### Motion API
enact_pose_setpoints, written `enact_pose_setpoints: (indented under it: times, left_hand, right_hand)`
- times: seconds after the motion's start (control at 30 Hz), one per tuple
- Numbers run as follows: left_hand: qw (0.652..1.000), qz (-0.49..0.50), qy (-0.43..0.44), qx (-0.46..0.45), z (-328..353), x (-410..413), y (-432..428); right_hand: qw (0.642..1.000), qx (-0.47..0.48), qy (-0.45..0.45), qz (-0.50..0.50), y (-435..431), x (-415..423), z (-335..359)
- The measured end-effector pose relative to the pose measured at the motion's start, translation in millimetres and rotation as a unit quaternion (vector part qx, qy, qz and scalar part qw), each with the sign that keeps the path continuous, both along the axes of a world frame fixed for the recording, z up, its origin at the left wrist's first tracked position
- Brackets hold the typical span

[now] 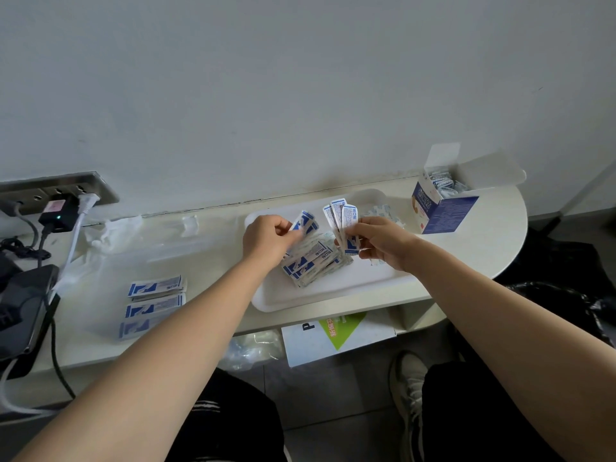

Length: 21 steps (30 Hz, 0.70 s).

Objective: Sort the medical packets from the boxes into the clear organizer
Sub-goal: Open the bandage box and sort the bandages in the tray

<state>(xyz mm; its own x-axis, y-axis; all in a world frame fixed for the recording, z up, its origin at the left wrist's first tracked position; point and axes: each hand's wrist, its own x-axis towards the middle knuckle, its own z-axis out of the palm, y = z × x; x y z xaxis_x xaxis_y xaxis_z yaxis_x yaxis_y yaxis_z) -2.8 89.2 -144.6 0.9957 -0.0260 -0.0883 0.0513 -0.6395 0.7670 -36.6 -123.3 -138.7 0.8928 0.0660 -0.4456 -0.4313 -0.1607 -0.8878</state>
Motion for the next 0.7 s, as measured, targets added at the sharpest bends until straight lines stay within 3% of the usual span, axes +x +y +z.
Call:
enact_pose_setpoints:
  times: [0.13,0.37,0.53,0.7]
  left_hand:
    - [0.989,0.069,0.007,-0.13,2,2,3]
    - [0.931,0.112,0.12,-0.327,14,-3,-13]
    - [0.92,0.09,0.171,-0.342,14,-10,-32]
    - [0.913,0.074,0.195,-0.35,16,-15,-44]
  right_hand:
    - [1.0,0.026,0.005,-0.005,2,-1,2]
    - [0.996,0.08,-0.016,-0.036,9,0,11]
    - [0.993,0.104,-0.038,-0.044,13,-1,16]
    - [0.994,0.052,-0.067,-0.063,12,-3,16]
